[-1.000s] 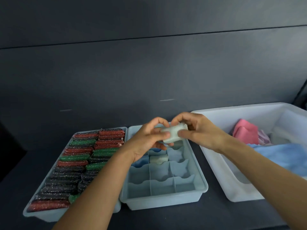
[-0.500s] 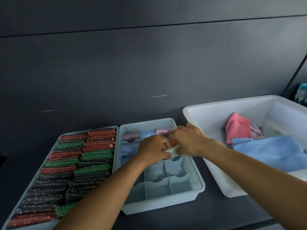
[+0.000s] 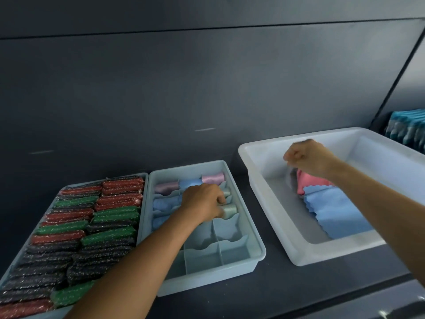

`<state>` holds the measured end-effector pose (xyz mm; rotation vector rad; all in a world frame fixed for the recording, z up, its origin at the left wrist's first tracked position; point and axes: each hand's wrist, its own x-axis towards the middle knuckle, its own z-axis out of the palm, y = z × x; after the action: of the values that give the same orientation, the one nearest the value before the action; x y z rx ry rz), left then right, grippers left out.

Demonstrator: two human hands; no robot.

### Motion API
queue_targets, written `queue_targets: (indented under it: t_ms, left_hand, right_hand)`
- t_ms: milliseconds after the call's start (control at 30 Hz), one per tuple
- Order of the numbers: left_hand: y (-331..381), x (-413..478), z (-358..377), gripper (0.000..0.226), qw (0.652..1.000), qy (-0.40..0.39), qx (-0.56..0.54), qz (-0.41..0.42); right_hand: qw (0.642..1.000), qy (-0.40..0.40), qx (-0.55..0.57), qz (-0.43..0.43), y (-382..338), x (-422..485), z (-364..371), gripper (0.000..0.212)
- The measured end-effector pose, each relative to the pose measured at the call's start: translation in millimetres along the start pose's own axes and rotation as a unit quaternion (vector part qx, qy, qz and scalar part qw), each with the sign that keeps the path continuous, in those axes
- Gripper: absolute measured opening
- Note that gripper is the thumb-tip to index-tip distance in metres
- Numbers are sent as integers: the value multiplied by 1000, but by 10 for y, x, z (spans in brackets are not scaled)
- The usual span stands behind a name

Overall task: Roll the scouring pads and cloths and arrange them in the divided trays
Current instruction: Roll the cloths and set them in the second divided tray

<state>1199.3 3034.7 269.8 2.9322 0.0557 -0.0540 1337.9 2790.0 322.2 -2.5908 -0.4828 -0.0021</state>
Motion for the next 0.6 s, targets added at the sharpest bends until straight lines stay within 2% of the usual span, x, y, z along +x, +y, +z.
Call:
queue_targets:
  t_ms: [33, 100, 167, 267, 300, 400, 467, 500, 533, 600]
  left_hand:
    - [5, -13, -24, 12, 999, 9, -34, -13]
    - [44, -50, -63, 22, 992, 44, -115, -39]
    - [108, -78, -91, 27, 980, 76, -181, -39]
    - [238, -109, -145, 25, 965, 92, -246, -23]
    - [271, -116, -165, 24, 961, 88, -262, -22]
    - [313, -140, -212, 21, 940, 91, -326, -29]
    - [328, -179, -250, 17, 905, 114, -407, -36]
    - [347, -211, -268, 15, 886, 123, -446, -37]
    - [371, -250, -286, 15, 869, 130, -476, -34]
    - [428, -292, -321, 15, 851, 142, -505, -29]
  right_hand:
    - [998, -38, -55, 13, 116, 4, 0, 20]
    - [978, -115, -167, 45, 288, -16, 19, 22]
    - [954, -148, -257, 47, 418, -27, 69, 23]
    - [965, -142, -198, 96, 565, -8, 165, 26]
    - [959, -138, -233, 80, 621, 21, 190, 27]
    - [960, -161, -218, 72, 641, 91, 201, 26]
    - [950, -119, -286, -28, 459, 74, 73, 14]
    - [953, -88, -277, -85, 371, 49, -12, 10]
    - [964, -53, -233, -120, 288, 28, -97, 8]
    - [989, 2, -60, -133, 44, -53, -270, 7]
